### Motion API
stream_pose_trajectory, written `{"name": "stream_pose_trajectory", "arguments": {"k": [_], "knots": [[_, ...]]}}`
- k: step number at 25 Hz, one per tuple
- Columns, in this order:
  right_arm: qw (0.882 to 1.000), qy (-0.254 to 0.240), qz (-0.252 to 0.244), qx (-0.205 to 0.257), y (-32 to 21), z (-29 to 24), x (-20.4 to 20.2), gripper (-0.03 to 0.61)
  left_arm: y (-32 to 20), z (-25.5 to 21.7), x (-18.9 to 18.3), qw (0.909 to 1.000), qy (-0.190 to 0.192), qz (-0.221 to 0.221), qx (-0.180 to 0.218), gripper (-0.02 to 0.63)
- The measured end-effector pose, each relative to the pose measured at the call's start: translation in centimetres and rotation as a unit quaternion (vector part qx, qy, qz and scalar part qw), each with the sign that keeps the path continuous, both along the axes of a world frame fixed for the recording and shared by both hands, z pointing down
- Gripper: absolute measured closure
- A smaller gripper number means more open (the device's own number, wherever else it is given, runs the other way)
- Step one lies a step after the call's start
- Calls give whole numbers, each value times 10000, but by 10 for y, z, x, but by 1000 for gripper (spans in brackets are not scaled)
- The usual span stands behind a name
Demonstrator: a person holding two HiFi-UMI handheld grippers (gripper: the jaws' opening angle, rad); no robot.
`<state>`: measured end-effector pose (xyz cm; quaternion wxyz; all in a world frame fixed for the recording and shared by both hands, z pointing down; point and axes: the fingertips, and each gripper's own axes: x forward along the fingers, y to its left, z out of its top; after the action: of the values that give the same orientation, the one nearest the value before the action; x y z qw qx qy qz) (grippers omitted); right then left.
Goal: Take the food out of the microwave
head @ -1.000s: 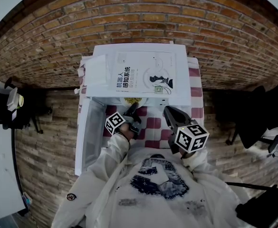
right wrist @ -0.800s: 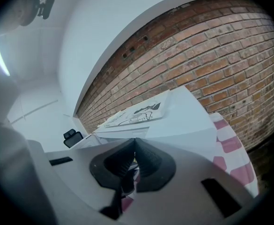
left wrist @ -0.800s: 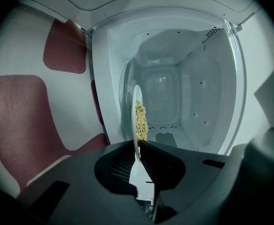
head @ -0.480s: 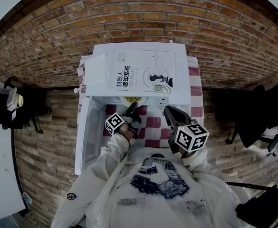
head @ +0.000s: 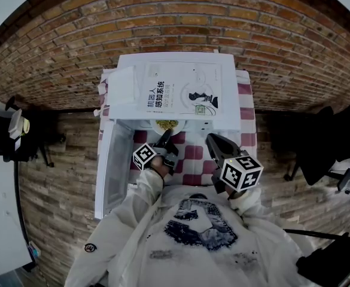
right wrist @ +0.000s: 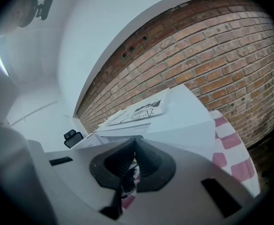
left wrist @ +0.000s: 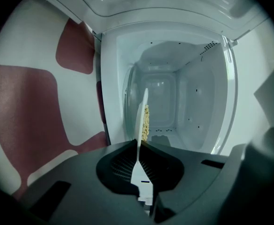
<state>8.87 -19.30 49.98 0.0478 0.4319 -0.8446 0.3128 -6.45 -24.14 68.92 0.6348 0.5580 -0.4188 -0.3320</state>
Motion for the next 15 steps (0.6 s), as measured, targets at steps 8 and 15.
{"name": "stream_pose_trajectory", "arguments": {"k": [8,15], "knots": [[10000,-43,-10,-36,8,3,2,565,8,-3,2,10000,45,-11,22,595],[9999,-92,-56,-58,16,1,2,565,18,-14,6,9999,87,-15,62,595]]}}
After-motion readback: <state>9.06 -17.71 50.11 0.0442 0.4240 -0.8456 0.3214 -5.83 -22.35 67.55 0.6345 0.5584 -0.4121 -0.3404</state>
